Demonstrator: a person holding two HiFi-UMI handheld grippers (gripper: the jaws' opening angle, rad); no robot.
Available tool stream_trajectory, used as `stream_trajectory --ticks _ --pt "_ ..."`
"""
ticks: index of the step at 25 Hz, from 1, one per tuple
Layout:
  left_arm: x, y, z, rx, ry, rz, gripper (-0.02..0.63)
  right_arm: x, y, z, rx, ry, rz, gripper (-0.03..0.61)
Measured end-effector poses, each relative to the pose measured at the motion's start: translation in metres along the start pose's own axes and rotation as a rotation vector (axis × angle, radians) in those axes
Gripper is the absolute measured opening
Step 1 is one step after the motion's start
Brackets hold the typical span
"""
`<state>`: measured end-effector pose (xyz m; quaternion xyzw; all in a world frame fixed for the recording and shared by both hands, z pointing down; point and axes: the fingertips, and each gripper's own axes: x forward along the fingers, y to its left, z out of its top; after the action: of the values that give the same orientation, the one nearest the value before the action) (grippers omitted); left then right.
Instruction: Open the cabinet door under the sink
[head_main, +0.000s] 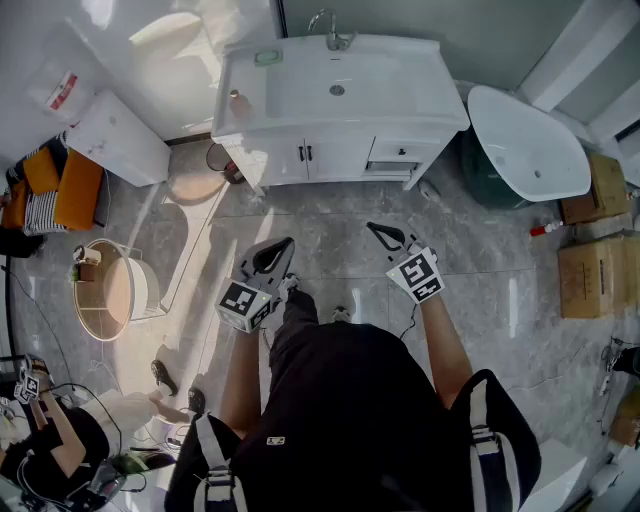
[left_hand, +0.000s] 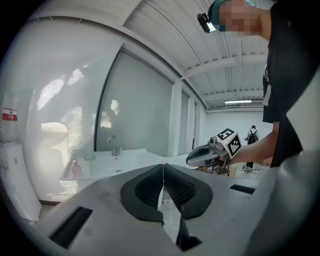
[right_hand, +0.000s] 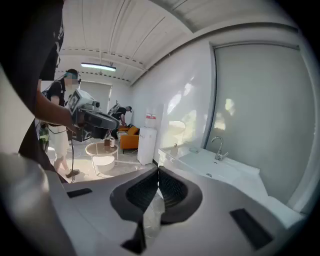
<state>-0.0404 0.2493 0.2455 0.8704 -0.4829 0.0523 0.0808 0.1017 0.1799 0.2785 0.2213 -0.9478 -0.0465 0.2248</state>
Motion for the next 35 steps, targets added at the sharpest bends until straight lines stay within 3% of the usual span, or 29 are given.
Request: stream_trajectory --ticks 17,25,35 --pt "-0.013 0.023 -0.010 -0.036 0.005 -0.021 0.015 0.020 0.023 -0.004 0.024 0.046 -0.002 0.060" --pt "0.001 0.126 -0.010 -0.060 0.034 -0.086 0.015 0.109 0.009 0.007 0.066 0.122 -0.038 0.060" --pt "0.009 0.177 -0.014 -0.047 0.065 -0.191 0.015 0.162 0.011 0.012 0.134 0.130 -0.102 0.060"
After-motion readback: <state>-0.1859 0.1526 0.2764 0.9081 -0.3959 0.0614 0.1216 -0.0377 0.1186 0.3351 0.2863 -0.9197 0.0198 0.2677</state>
